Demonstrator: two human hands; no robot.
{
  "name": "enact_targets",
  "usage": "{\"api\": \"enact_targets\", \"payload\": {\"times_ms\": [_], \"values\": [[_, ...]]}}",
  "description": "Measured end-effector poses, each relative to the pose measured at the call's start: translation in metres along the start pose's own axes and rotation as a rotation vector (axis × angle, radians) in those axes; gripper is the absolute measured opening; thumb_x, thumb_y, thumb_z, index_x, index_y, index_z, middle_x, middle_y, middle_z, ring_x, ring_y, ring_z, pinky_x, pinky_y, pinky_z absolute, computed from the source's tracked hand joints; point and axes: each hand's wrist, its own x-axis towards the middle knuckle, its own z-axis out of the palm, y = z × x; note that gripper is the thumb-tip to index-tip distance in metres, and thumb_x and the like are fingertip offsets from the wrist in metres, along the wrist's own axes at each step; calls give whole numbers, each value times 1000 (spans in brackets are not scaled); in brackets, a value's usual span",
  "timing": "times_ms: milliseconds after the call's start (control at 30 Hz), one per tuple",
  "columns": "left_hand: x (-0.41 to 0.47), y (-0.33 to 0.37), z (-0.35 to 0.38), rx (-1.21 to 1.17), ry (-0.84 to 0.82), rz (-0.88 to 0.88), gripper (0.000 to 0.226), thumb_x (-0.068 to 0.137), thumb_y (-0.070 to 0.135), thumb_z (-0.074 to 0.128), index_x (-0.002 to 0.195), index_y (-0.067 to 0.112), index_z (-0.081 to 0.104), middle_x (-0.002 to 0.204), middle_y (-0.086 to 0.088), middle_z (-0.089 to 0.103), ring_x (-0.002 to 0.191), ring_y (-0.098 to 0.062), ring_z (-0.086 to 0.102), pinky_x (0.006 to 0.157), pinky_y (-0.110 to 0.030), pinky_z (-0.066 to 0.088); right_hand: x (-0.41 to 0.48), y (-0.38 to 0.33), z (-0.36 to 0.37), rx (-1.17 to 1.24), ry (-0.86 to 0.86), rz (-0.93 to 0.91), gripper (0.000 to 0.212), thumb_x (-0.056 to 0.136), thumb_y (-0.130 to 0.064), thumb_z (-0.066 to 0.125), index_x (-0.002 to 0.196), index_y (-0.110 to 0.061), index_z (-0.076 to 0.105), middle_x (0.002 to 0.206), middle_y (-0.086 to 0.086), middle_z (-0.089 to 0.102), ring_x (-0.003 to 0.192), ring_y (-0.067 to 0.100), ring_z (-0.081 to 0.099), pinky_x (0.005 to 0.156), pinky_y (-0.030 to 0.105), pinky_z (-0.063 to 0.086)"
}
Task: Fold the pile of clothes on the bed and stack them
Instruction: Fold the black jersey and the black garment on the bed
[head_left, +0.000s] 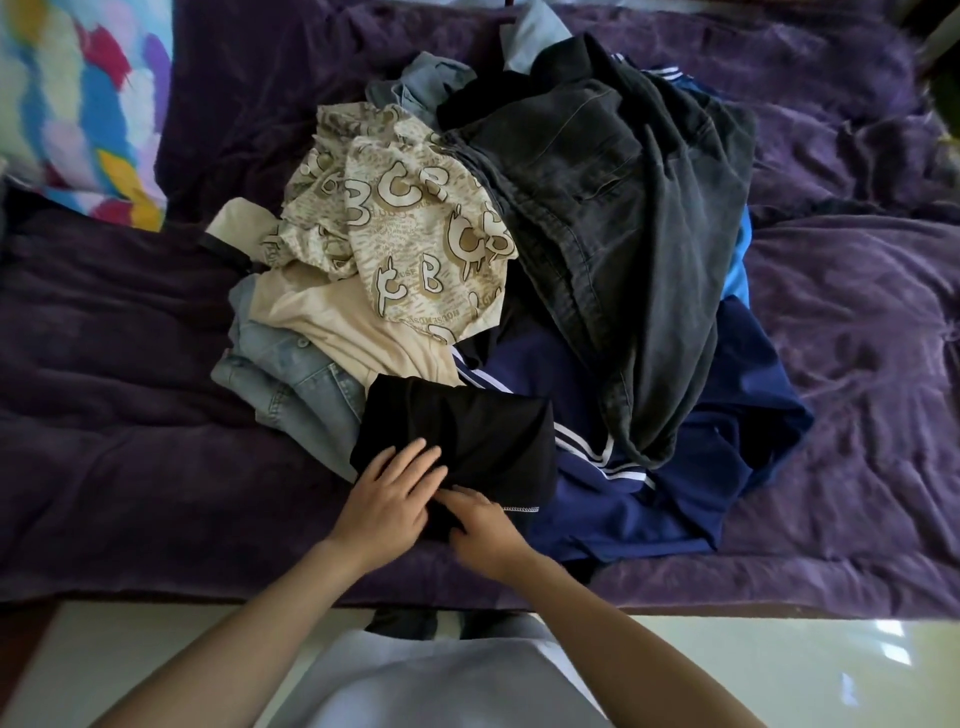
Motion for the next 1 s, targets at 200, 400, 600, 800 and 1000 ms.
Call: {"api": "enact_targets", "payload": {"times_ms": [200,400,600,800,1000], "values": [[-11,-27,1,154,-512,-168,89,36,17,88,121,10,63,133,-6,57,125,-31,49,93,-53,44,-12,38,-2,-279,310,197,40,62,-27,51,99,-18,66,103,10,70,96,28,64,69,33,56],[-3,-21,8,172,-687,-250,91,91,34,52,146,22,-19,156,-5,-18,142,-37,-18,113,-56,-3,11,31,15,-623,108,231,97,16,-40,91,109,-27,70,114,18,66,103,36,64,73,51,54],[10,-32,10,140,-731,-301,82,90,30,56,150,20,1,157,-5,-14,142,-38,-16,112,-58,1,30,39,4,-772,119,191,88,28,-27,93,113,-28,69,118,17,64,106,38,62,74,56,52],[11,-43,15,84,-722,-307,70,86,42,60,139,17,24,158,-4,-9,143,-36,-14,112,-59,2,31,41,-3,-840,214,68,50,39,-24,89,87,-24,75,93,8,71,83,31,69,58,38,55],[9,-21,12,77,-348,-169,116,33,56,87,131,12,44,136,-26,44,123,-44,44,89,-63,43,14,29,-30,-588,474,35,52,24,-16,88,73,-22,70,70,-5,64,53,19,60,34,18,35]]}}
